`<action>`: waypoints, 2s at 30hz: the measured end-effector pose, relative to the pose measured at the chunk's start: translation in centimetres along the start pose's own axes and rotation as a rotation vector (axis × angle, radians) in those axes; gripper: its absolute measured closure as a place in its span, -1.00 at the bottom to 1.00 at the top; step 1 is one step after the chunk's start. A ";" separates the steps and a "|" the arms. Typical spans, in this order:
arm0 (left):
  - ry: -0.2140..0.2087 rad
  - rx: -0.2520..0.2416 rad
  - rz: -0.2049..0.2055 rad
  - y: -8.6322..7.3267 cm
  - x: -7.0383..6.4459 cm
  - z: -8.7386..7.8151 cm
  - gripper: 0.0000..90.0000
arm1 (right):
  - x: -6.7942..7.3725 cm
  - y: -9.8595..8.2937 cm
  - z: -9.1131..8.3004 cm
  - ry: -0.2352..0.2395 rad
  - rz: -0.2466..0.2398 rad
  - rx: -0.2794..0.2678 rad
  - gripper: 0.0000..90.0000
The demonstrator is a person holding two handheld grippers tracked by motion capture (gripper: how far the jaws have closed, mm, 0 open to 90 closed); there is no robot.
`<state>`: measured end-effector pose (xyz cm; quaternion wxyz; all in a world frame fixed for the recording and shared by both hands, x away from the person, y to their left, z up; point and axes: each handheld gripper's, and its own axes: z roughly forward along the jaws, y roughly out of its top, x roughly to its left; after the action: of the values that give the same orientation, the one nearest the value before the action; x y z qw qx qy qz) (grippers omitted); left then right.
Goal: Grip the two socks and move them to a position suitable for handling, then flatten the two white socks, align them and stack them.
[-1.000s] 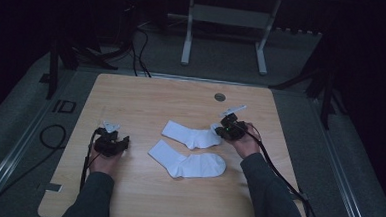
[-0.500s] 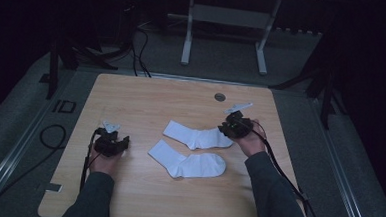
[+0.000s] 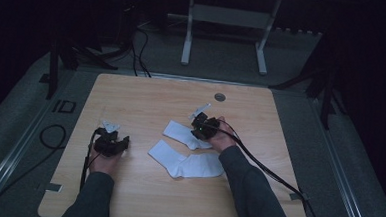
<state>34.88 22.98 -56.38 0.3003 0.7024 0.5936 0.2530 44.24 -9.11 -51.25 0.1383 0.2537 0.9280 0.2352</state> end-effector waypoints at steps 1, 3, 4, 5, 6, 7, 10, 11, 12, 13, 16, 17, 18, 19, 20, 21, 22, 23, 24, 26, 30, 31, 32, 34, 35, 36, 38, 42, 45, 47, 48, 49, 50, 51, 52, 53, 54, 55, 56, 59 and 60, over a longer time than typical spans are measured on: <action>0.000 0.000 0.000 0.0 0.0 0.0 0.14 | 0.1 0.1 0.4 0.010 -0.001 0.003 0.73; 0.000 0.000 0.000 0.0 0.0 0.0 0.14 | 0.2 0.0 1.1 0.038 0.005 0.007 0.73; 0.000 0.000 0.000 0.0 0.0 0.0 0.14 | 0.3 -0.1 1.6 0.047 0.004 0.016 0.73; 0.000 0.000 -0.001 0.0 0.0 0.0 0.14 | 0.4 -0.2 1.9 0.052 0.000 0.029 0.73; 0.000 0.000 0.000 0.0 0.0 0.0 0.14 | 0.5 -0.3 2.2 0.056 -0.003 0.043 0.73; 0.000 0.000 -0.001 0.0 0.0 0.0 0.14 | 0.6 -0.5 2.3 0.058 -0.005 0.046 0.75; 0.000 -0.001 -0.001 0.0 0.0 0.0 0.14 | 0.8 -0.5 2.2 0.063 -0.012 0.057 0.75; 0.000 -0.001 -0.001 0.0 0.0 0.0 0.14 | 0.9 -0.6 2.1 0.063 -0.020 0.059 0.75; -0.001 0.000 0.000 0.0 0.0 0.0 0.14 | 1.0 -0.6 2.0 0.063 -0.027 0.062 0.75; -0.001 -0.001 0.000 0.0 0.0 0.0 0.14 | 1.1 -0.7 2.0 0.065 -0.034 0.063 0.75; -0.001 -0.001 0.000 0.0 0.0 0.0 0.14 | 1.0 -1.2 1.7 0.076 -0.029 0.060 0.75; -0.001 -0.001 0.000 0.0 0.0 0.0 0.14 | 0.9 -1.4 1.6 0.079 -0.029 0.062 0.75; -0.001 -0.001 0.000 0.0 0.0 0.0 0.14 | 0.8 -1.6 1.5 0.077 -0.026 0.068 0.75; -0.001 -0.001 0.000 0.0 0.0 0.0 0.14 | 0.7 -1.8 1.4 0.075 -0.030 0.069 0.75; -0.001 -0.001 -0.001 0.0 0.0 0.0 0.14 | 0.6 -2.0 1.3 0.077 -0.024 0.069 0.75; 0.001 0.000 -0.001 0.0 0.0 0.0 0.14 | 0.5 -2.1 1.2 0.076 -0.024 0.072 0.75; 0.000 -0.001 -0.002 0.0 0.0 0.0 0.14 | 0.4 -2.3 1.1 0.075 -0.022 0.073 0.75; 0.000 -0.001 -0.002 0.0 0.0 0.0 0.14 | 0.3 -2.4 1.0 0.075 -0.021 0.073 0.74; 0.000 -0.001 -0.002 0.0 0.0 0.0 0.14 | 0.2 -2.6 0.9 0.073 -0.022 0.075 0.74; 0.000 -0.001 -0.002 0.0 0.0 0.0 0.14 | 0.0 -2.8 0.8 0.073 -0.019 0.076 0.74; 0.000 -0.001 -0.001 0.0 0.0 0.0 0.14 | -0.3 -3.4 0.5 0.072 -0.016 0.082 0.74; 0.000 -0.001 -0.001 0.0 0.0 0.0 0.14 | -0.4 -3.5 0.4 0.070 -0.018 0.087 0.74; 0.000 -0.001 -0.001 0.0 0.0 0.0 0.14 | -0.4 -3.6 0.3 0.069 -0.021 0.091 0.74; 0.000 -0.001 -0.001 0.0 0.0 0.0 0.14 | -0.5 -3.8 0.2 0.072 -0.023 0.093 0.74; 0.000 -0.001 -0.001 0.0 0.0 0.0 0.14 | -0.6 -3.8 0.2 0.073 -0.024 0.093 0.74; 0.000 -0.001 -0.001 0.0 0.0 0.0 0.14 | -0.6 -3.9 0.1 0.073 -0.022 0.097 0.74; 0.000 -0.001 0.000 0.0 0.0 0.0 0.14 | -0.7 -4.1 0.0 0.074 -0.022 0.096 0.74; 0.000 -0.001 -0.001 0.0 0.0 0.0 0.13 | -1.0 -4.5 -0.2 0.075 -0.014 0.097 0.72; 0.000 -0.002 -0.001 0.0 0.0 0.0 0.13 | -1.1 -4.7 -0.3 0.074 -0.019 0.105 0.72; 0.000 -0.001 -0.001 0.0 0.0 0.0 0.14 | -1.1 -4.8 -0.4 0.073 -0.022 0.110 0.72; 0.000 -0.001 -0.001 0.0 0.0 0.0 0.14 | -1.1 -5.0 -0.5 0.074 -0.016 0.110 0.71; 0.000 -0.001 -0.001 0.0 0.0 0.0 0.14 | -1.2 -5.1 -0.6 0.075 -0.016 0.111 0.71; 0.000 -0.001 -0.001 0.0 0.0 0.0 0.14 | -1.2 -5.1 -0.6 0.075 -0.016 0.111 0.71; 0.000 -0.001 -0.001 0.0 0.0 0.0 0.14 | -1.2 -5.1 -0.6 0.074 -0.016 0.112 0.69; 0.000 -0.002 -0.001 0.0 0.0 0.1 0.14 | -1.2 -5.1 -0.7 0.068 -0.023 0.117 0.62; -0.001 -0.002 -0.001 0.0 0.0 0.1 0.13 | -1.1 -5.1 -0.8 0.068 -0.028 0.113 0.61; 0.000 -0.003 -0.002 0.0 0.0 0.1 0.13 | -1.1 -4.9 -1.0 0.070 -0.034 0.109 0.60; 0.000 -0.003 -0.002 0.0 0.0 0.1 0.13 | -1.1 -4.7 -1.1 0.071 -0.039 0.101 0.60; 0.000 -0.003 -0.002 0.0 0.0 0.1 0.13 | -1.1 -4.5 -1.2 0.072 -0.042 0.098 0.59; 0.000 -0.003 -0.002 0.0 0.0 0.1 0.13 | -1.1 -3.7 -1.4 0.076 -0.063 0.089 0.58; 0.000 -0.003 -0.002 0.0 0.0 0.1 0.13 | -1.1 -3.4 -1.5 0.081 -0.071 0.085 0.58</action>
<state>34.94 22.92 -56.42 0.3013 0.7015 0.5939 0.2537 43.20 -12.83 -51.55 0.0981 0.2167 0.9503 0.2008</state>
